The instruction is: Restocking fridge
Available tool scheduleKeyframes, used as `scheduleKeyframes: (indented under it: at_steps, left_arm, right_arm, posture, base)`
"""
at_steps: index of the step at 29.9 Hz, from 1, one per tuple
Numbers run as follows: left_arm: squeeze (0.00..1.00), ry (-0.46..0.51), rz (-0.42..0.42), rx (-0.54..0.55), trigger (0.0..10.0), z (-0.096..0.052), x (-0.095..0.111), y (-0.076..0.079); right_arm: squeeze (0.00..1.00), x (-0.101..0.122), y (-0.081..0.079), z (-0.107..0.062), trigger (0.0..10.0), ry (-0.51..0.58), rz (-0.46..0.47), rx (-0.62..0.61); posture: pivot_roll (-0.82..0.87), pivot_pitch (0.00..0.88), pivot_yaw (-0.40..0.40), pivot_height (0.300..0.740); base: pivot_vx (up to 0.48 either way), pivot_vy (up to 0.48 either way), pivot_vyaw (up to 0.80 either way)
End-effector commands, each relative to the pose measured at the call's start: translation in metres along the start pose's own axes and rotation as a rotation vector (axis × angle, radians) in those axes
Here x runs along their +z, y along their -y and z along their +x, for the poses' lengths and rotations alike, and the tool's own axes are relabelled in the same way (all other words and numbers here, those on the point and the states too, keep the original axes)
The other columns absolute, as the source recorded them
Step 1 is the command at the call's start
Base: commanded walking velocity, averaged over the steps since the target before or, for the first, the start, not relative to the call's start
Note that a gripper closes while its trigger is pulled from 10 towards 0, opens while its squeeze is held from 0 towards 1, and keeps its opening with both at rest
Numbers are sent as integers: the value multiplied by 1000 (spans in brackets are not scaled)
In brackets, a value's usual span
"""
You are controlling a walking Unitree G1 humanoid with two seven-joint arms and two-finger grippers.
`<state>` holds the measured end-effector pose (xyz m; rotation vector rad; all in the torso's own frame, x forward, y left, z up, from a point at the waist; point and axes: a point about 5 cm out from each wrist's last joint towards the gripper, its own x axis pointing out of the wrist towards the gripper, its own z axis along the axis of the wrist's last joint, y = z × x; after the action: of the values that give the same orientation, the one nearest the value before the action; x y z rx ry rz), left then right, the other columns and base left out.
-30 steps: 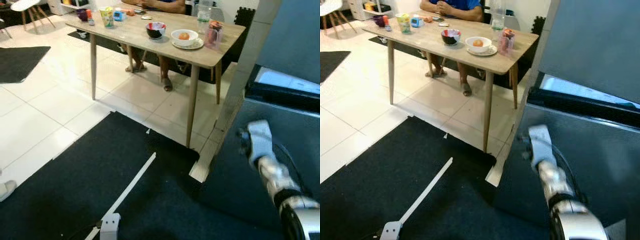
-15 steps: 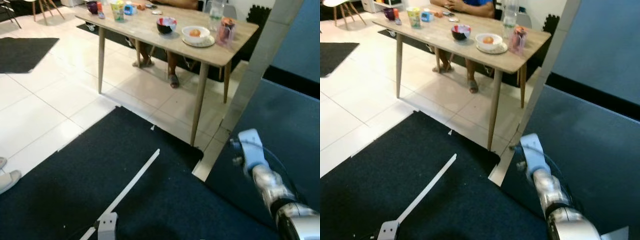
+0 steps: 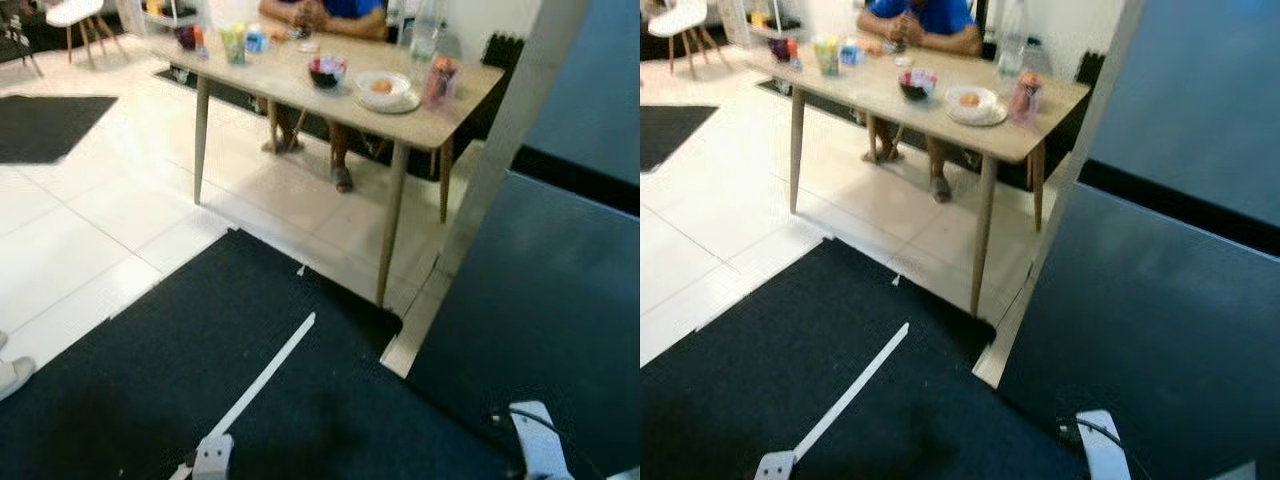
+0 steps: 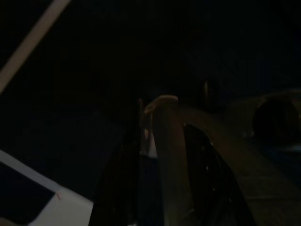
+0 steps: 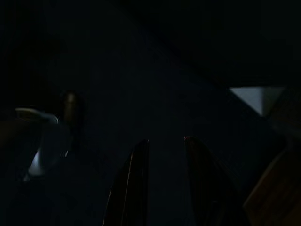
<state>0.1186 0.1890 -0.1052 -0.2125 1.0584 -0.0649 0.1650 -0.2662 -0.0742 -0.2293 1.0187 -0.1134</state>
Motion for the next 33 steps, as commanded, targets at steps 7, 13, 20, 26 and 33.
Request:
scheduleKeyframes:
  at_steps: [7,13,20,26,33]
  left_arm:
    - [0,-14,2,-5,10000,1,0,2]
    - [0,-15,-1,-12,10000,4,0,11]
    - [0,-28,28,-24,10000,8,1,23]
    - [0,-30,39,-35,10000,8,1,24]
    - [0,-42,43,-46,10000,6,-3,21]
  right_arm:
    - [0,15,2,2,10000,21,37,-8]
    - [0,17,-4,3,10000,17,41,13]
    - [0,13,-6,3,10000,6,5,18]
    - [0,12,-7,3,10000,5,-16,21]
    - [0,11,-9,2,10000,6,-19,29]
  posture:
    - [18,28,-41,740]
    - [14,27,-43,740]
    - [11,26,-40,740]
    - [9,28,-38,740]
    - [8,26,-35,740]
  base:
    - [0,0,-68]
    - [0,0,-788]
    - [0,0,-779]
    - [0,0,-122]
    - [301,0,0]
